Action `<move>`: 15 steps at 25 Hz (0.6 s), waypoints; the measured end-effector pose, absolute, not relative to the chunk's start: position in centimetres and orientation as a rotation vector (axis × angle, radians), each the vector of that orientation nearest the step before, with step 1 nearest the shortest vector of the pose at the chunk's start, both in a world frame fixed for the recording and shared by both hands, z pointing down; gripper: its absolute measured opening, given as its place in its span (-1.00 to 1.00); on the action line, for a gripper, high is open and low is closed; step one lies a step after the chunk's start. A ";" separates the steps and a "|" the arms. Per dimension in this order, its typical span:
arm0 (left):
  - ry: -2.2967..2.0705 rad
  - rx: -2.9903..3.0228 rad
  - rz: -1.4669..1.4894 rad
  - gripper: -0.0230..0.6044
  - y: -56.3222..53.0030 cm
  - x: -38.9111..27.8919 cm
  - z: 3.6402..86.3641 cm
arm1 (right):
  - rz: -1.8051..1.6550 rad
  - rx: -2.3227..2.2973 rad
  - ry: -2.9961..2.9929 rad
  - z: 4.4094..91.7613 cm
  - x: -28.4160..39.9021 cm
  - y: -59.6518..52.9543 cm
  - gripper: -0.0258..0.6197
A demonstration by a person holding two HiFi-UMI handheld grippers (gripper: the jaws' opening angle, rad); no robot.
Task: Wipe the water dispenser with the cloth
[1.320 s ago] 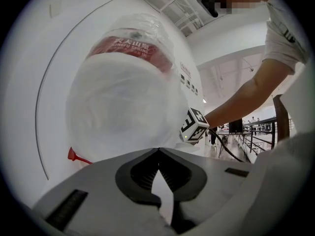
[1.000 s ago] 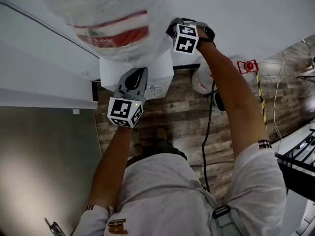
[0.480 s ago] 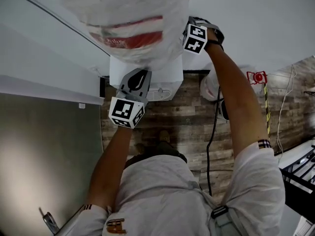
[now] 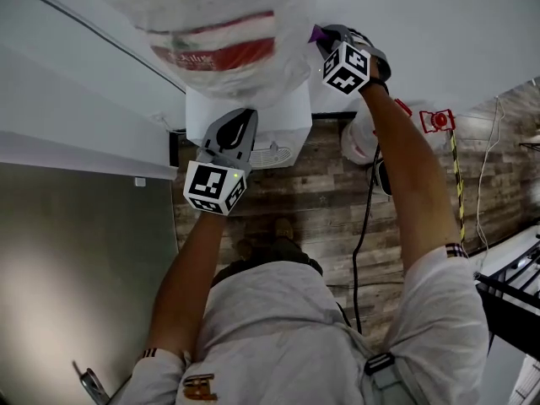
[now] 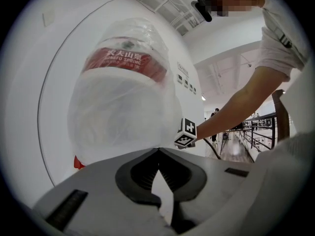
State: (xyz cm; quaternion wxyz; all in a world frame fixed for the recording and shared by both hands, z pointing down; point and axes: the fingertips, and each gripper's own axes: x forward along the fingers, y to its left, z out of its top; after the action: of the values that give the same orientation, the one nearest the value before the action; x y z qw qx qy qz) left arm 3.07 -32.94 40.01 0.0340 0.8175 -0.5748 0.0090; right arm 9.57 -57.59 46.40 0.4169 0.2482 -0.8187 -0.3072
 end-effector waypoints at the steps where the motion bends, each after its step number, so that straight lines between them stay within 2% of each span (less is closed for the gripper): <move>1: -1.758 2.522 0.023 -0.93 -32.8 3.2 39.9 | -0.732 0.641 -2.073 46.3 10.1 -57.0 -0.62; 8: -1.691 2.590 0.006 -0.93 -31.6 3.5 38.9 | -0.443 0.784 -2.179 45.4 13.4 -51.6 -0.62; 15: -1.637 2.645 -0.036 -0.93 -29.7 2.9 37.6 | -0.329 0.855 -2.296 43.1 14.1 -42.7 -0.61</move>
State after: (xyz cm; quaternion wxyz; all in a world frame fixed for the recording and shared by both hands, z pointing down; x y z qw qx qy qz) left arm 2.93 -29.65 37.60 0.0155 0.8501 -0.5263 -0.0117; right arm 14.13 -42.72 43.05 0.3285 0.3267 -0.8772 -0.1258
